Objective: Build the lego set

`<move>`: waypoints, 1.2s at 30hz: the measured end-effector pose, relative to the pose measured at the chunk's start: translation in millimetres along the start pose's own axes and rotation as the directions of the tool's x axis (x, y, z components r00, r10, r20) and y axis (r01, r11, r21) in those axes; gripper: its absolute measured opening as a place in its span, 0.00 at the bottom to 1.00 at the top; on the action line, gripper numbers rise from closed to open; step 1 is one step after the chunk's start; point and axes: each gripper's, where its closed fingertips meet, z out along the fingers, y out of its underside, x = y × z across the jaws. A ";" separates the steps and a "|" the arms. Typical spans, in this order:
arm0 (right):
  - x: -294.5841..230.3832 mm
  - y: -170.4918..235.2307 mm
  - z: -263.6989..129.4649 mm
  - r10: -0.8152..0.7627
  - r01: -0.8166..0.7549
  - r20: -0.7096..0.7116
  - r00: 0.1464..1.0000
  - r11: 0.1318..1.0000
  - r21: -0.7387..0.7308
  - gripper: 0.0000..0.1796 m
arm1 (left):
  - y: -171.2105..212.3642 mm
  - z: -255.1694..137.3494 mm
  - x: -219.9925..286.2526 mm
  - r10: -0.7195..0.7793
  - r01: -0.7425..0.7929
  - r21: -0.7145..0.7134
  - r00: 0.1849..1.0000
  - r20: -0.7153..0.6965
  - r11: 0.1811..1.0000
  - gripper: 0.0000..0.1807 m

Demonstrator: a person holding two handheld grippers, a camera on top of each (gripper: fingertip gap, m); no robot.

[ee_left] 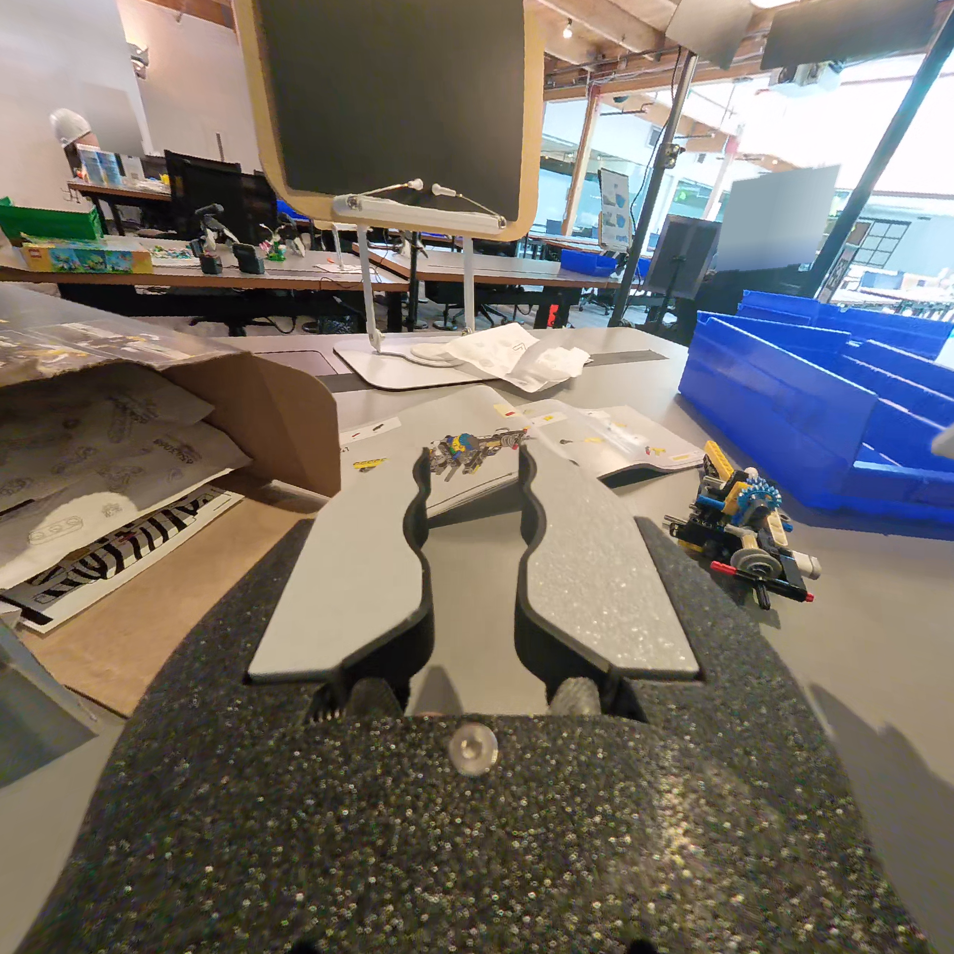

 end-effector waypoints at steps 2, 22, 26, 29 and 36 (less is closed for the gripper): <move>-1.1 -6.7 -6.3 -0.014 0.012 0.030 0.999 0.998 0.055 0.10 | 1.6 2.0 1.5 0.001 -0.002 -0.013 1.000 -0.007 1.000 0.18; -61.8 -23.3 59.1 0.669 -0.819 0.605 0.432 0.010 0.573 0.14 | -21.7 32.9 31.1 0.039 -0.034 0.041 0.991 -0.126 0.999 0.18; -78.6 -10.4 82.6 0.719 -0.867 0.614 0.325 -0.032 0.498 0.14 | -5.6 49.4 36.3 0.060 -0.065 -0.029 0.986 -0.155 0.997 0.18; -79.1 -3.1 101.8 0.761 -0.895 0.606 0.232 -0.077 0.440 0.17 | 10.0 51.7 36.9 0.001 -0.014 -0.074 0.985 -0.170 0.997 0.18; -68.0 -12.2 121.4 0.736 -0.912 0.657 0.165 -0.140 0.386 0.26 | 5.4 44.9 30.2 -0.120 0.113 -0.049 0.974 -0.190 0.992 0.18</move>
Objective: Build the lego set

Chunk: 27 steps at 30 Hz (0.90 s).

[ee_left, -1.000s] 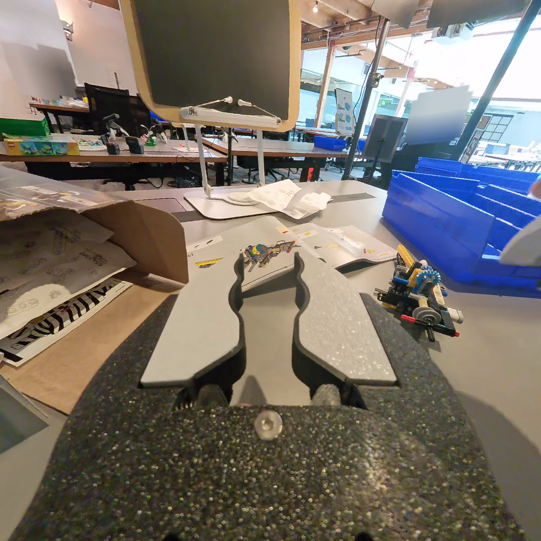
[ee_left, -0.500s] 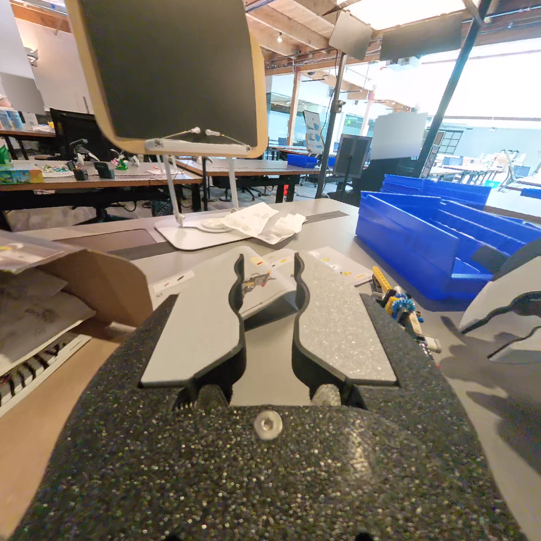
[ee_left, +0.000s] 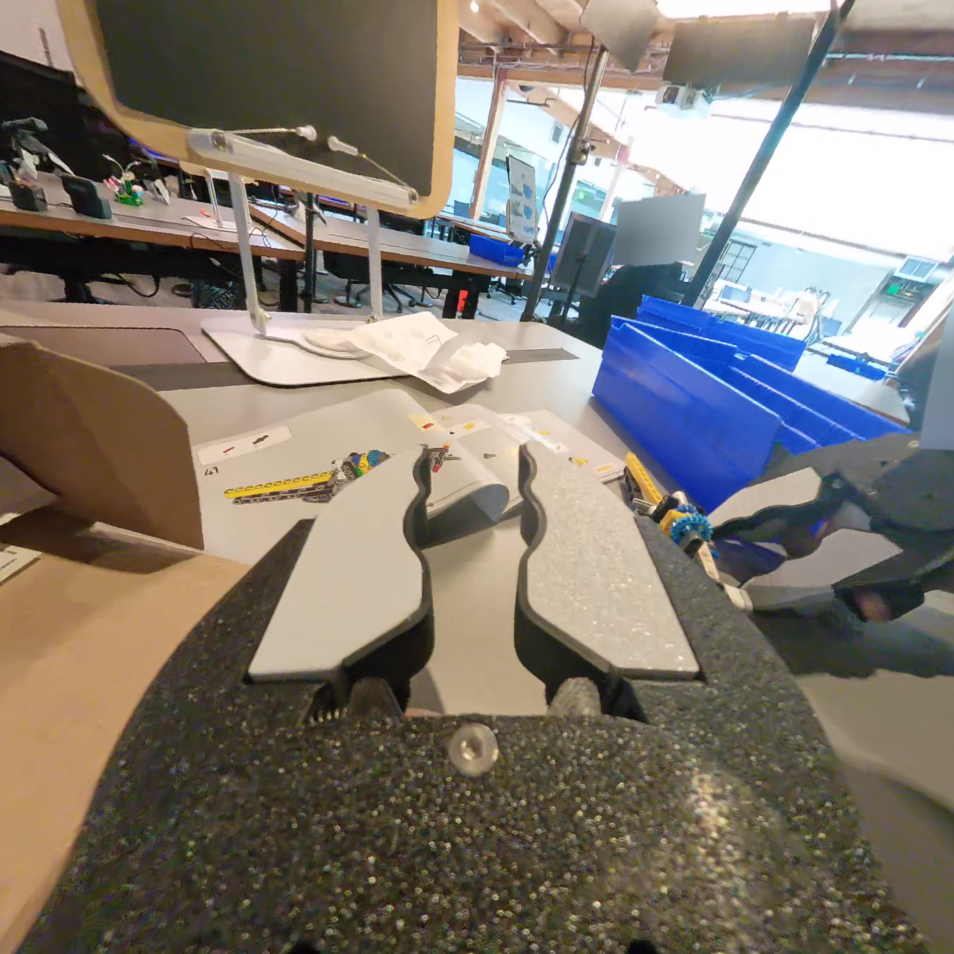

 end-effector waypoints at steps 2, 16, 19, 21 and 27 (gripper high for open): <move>-6.4 -6.7 6.2 0.013 -0.013 0.039 0.999 1.000 0.008 0.26 | -0.8 -0.8 0.6 0.004 -0.004 0.007 1.000 0.000 1.000 0.18; -58.2 -39.1 11.1 -0.146 0.132 0.157 0.977 0.986 0.098 0.25 | -1.4 -3.9 5.1 0.022 -0.022 0.018 1.000 -0.015 1.000 0.18; -68.5 -38.0 0.8 -0.222 0.192 0.195 0.955 0.969 0.158 0.24 | -3.9 -6.2 3.8 0.018 -0.017 0.034 1.000 -0.015 0.999 0.17; -74.4 -34.8 -3.3 -0.297 0.262 0.201 0.933 0.947 0.185 0.22 | -4.3 -6.9 4.3 0.012 -0.012 0.031 1.000 -0.024 0.999 0.17; -86.8 -25.9 -1.1 -0.392 0.344 0.222 0.893 0.912 0.225 0.20 | -0.8 -5.2 8.2 0.046 -0.046 0.000 0.999 -0.020 0.999 0.15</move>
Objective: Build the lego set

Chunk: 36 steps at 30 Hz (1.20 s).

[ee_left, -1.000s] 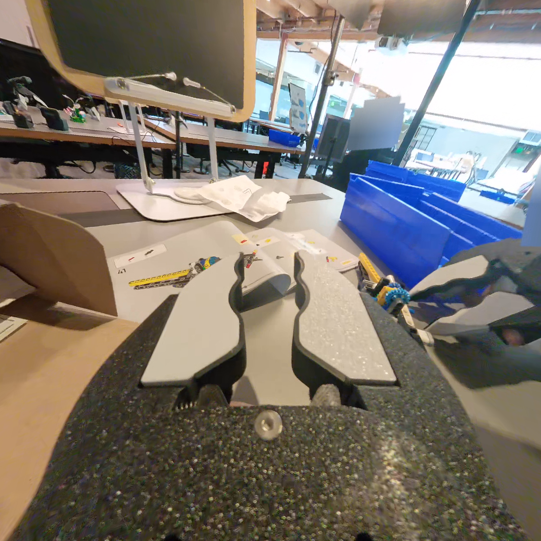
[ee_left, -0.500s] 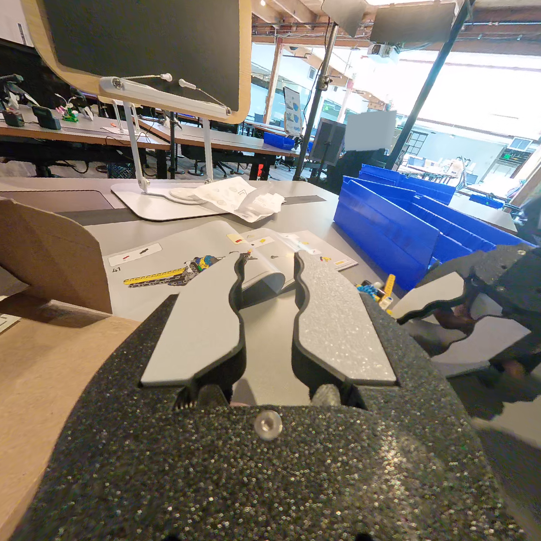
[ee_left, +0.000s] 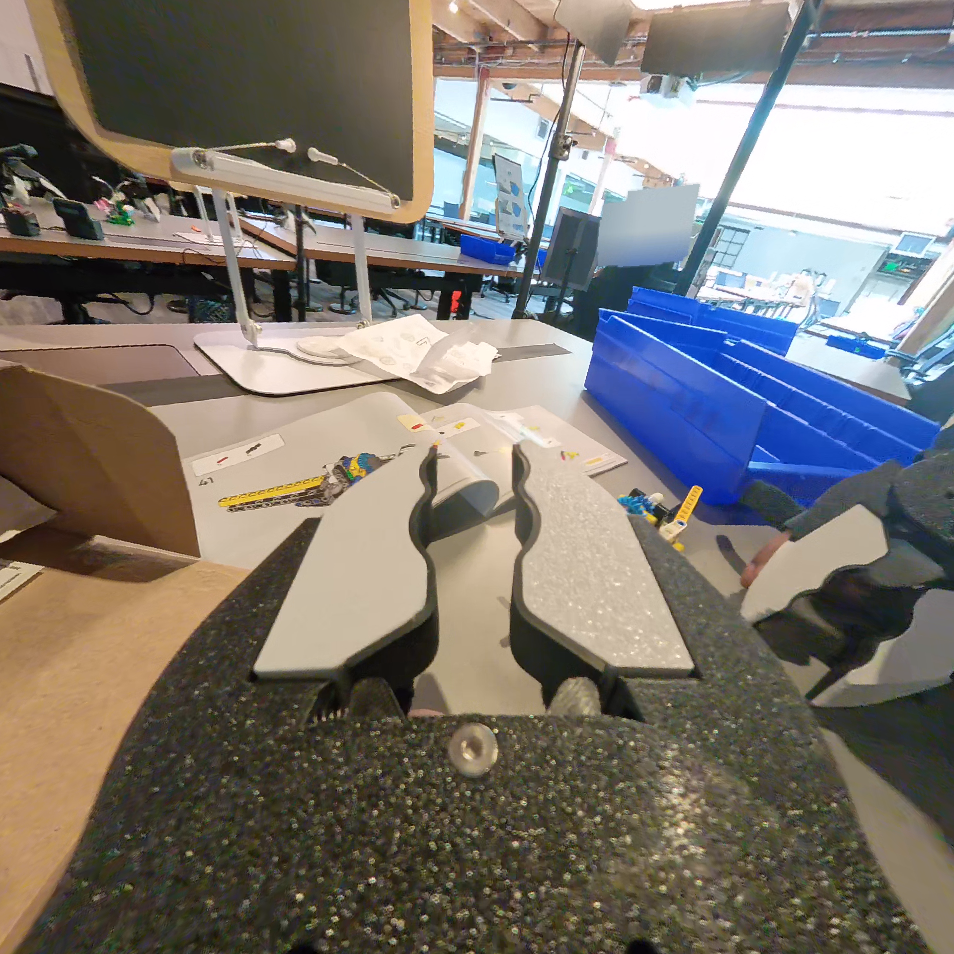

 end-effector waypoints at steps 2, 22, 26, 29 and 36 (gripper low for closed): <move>-0.9 1.7 0.5 0.009 -0.008 0.014 1.000 1.000 -0.010 0.19 | 1.4 2.1 -2.5 0.015 -0.015 -0.006 0.999 0.029 1.000 0.15; -6.5 3.3 -4.5 0.018 -0.019 0.068 0.998 1.000 0.013 0.19 | 17.3 14.8 -1.3 0.147 -0.134 -0.121 0.984 0.102 0.983 0.15; -5.2 6.4 -0.2 0.068 -0.066 0.095 0.993 0.997 -0.029 0.19 | 24.2 15.0 1.7 0.173 -0.153 -0.170 0.979 0.109 0.973 0.15; -5.4 8.5 1.7 0.107 -0.101 0.129 0.986 0.993 -0.054 0.19 | 27.0 14.4 3.7 0.173 -0.151 -0.188 0.979 0.106 0.971 0.15; -4.0 9.0 2.5 0.125 -0.118 0.142 0.982 0.991 -0.059 0.18 | 30.1 15.7 0.2 0.122 -0.099 -0.208 0.987 0.100 0.973 0.15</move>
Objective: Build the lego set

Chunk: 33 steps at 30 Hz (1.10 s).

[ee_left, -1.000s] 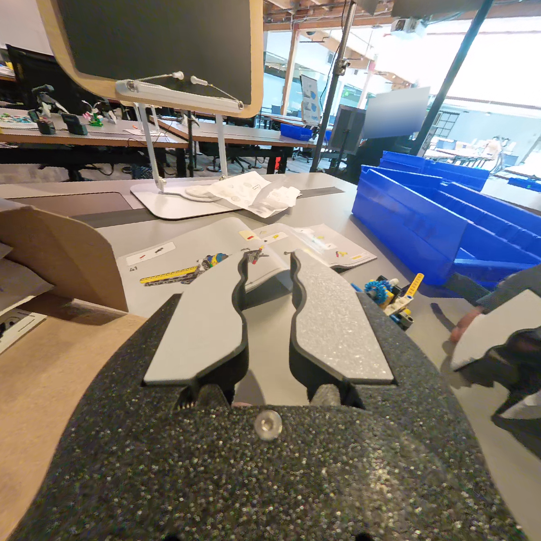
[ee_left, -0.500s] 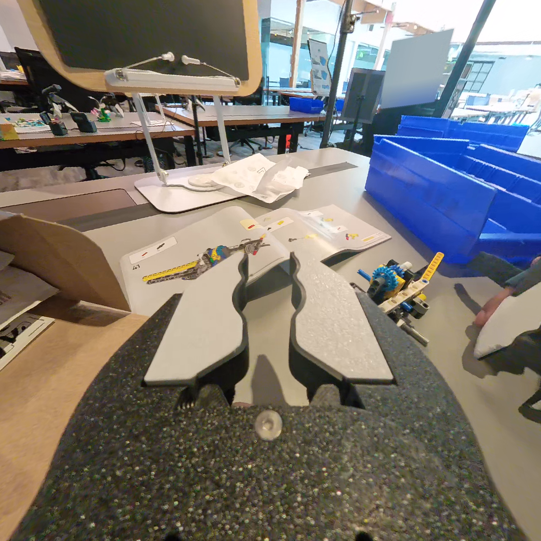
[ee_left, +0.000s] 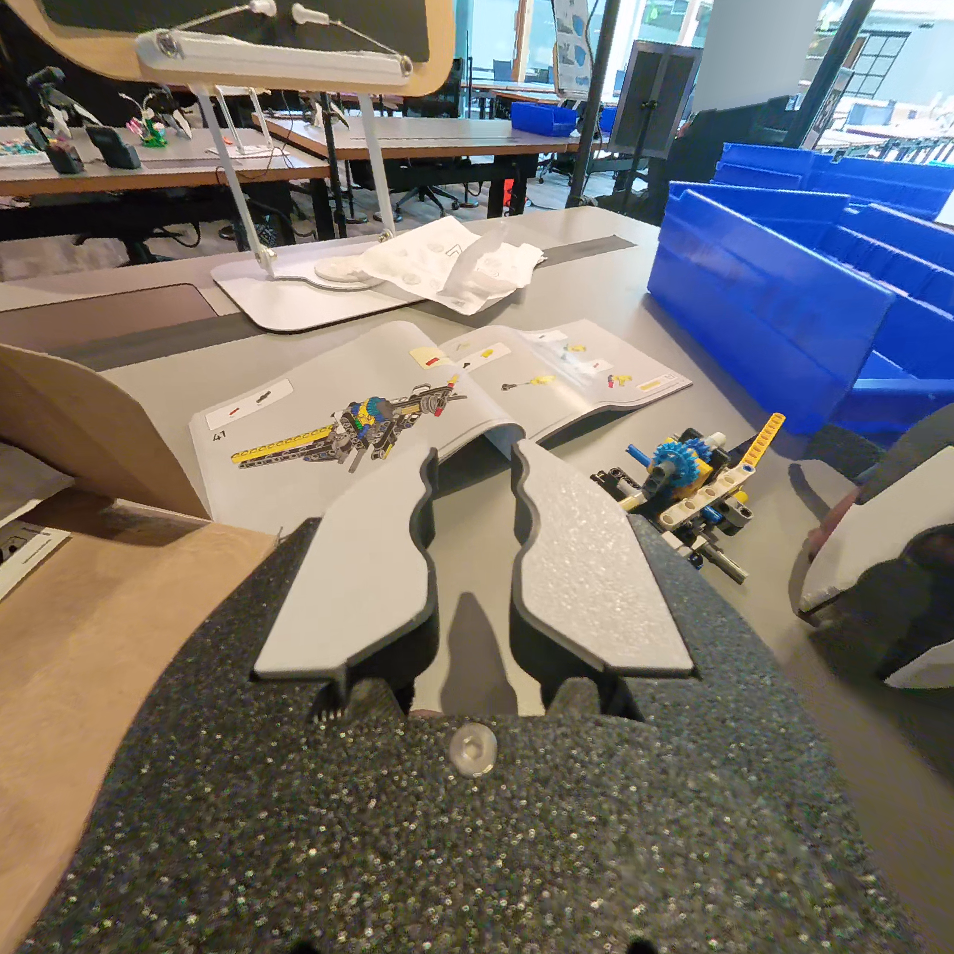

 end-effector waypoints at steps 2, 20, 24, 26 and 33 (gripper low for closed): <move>0.2 -0.1 -0.1 0.004 -0.004 0.004 1.000 1.000 0.001 0.17 | 0.2 0.3 -0.4 -0.008 0.008 -0.002 1.000 -0.003 1.000 0.15; -35.1 -4.2 -72.8 0.098 -0.111 0.207 0.973 0.992 0.054 0.19 | 3.0 1.7 4.3 0.037 -0.037 -0.023 0.999 0.000 0.999 0.15; -9.6 13.6 -141.5 0.130 -0.130 0.092 0.987 0.991 -0.001 0.19 | 4.6 1.9 7.0 0.064 -0.063 -0.034 0.998 0.003 0.997 0.15; 43.8 35.5 -180.8 0.121 -0.130 -0.114 0.986 0.988 -0.078 0.19 | 5.6 1.9 8.1 0.076 -0.076 -0.040 0.997 0.007 0.996 0.15; 225.3 151.5 -245.7 -0.096 -0.077 -0.333 0.938 0.879 -0.470 0.15 | 7.3 0.0 11.7 0.104 -0.103 -0.047 0.995 0.012 0.994 0.15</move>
